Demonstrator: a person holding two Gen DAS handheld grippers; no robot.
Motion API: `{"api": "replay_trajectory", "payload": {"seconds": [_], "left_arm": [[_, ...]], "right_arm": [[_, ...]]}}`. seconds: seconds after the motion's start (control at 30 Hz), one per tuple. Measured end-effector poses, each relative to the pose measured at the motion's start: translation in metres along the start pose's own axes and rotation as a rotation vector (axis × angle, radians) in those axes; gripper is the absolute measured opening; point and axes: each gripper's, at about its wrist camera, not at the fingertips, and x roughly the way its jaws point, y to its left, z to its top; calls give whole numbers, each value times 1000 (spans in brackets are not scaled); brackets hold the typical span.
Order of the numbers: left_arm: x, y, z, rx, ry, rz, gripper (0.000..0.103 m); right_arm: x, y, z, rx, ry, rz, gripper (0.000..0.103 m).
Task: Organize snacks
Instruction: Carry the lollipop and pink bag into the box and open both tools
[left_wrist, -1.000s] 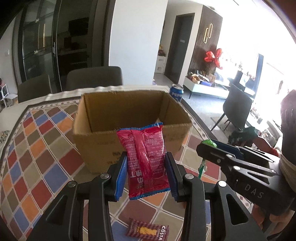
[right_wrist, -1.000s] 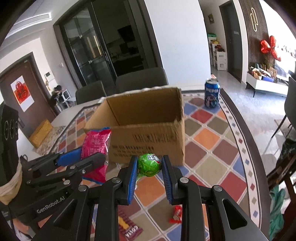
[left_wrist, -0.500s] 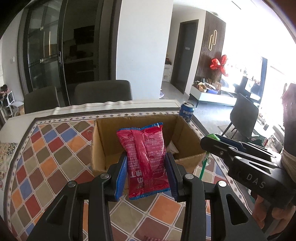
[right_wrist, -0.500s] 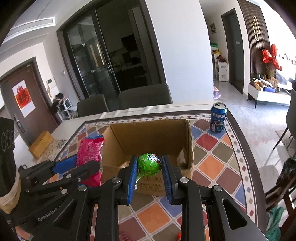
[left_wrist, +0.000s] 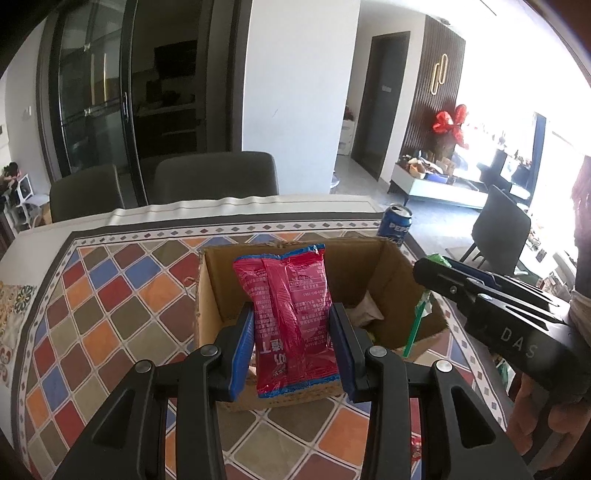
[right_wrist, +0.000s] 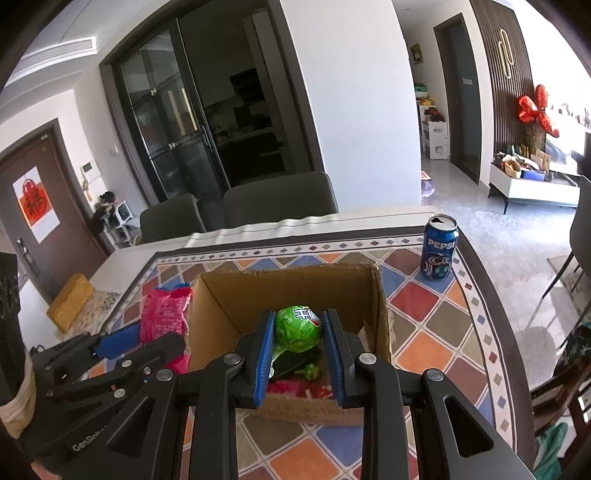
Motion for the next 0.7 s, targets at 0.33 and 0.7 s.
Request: {"api": "replay_trajectory", "payload": {"seconds": [0.33,0.7], "left_arm": [[17,8,8,-4,13,24,44],[-2,7,-10,-42,12,52,53]], "right_arm": [[28,0,1,-10,38,-30,28],[13,6,-15,-56,49,-61,48]]}}
